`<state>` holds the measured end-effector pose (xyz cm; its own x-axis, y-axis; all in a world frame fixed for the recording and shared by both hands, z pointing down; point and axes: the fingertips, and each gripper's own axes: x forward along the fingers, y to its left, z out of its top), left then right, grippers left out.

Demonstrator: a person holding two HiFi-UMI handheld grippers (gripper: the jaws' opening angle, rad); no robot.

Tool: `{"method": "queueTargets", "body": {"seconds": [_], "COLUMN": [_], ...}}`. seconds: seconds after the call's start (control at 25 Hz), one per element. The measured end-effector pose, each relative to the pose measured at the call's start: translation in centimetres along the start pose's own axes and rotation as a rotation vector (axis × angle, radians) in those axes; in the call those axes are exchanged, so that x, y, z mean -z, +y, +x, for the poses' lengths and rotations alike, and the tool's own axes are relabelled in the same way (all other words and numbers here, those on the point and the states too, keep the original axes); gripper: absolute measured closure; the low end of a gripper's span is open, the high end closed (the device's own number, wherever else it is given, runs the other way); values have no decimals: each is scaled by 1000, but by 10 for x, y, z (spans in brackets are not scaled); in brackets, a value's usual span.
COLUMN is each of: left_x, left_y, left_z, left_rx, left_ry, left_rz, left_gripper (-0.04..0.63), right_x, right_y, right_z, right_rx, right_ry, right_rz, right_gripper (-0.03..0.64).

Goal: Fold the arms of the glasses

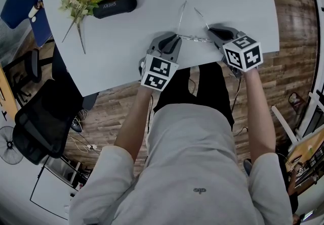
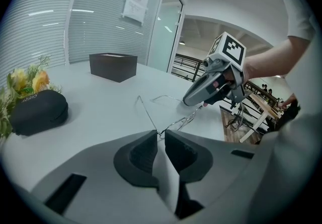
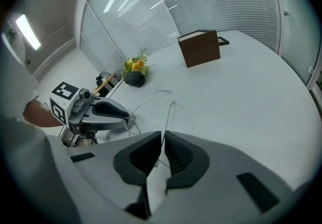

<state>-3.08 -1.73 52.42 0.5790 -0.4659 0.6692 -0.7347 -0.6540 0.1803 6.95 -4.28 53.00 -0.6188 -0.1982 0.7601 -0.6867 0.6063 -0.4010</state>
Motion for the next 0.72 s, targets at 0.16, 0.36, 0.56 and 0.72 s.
{"method": "queueTargets", "body": {"seconds": [0.16,0.36,0.56,0.72], "left_x": [2,-1,-2,-1], "left_y": [2,4,5,7], "left_z": [0,0,0,0], "left_rx": [-10,-15,-19,-19], "left_ry": [11,15,15,15], "left_rz": [16,41,49,48], "left_gripper": [540,543,546,546], "right_x": [3,9,14,17], "right_y": [5,13,24,30], "right_z": [1,4,7,8], "right_rx": [-21,-49,-86,-115], "right_ry": [20,51,79,95], "right_rz": [-20,-52,-90,-110], "right_gripper": [589,591,594,592]}}
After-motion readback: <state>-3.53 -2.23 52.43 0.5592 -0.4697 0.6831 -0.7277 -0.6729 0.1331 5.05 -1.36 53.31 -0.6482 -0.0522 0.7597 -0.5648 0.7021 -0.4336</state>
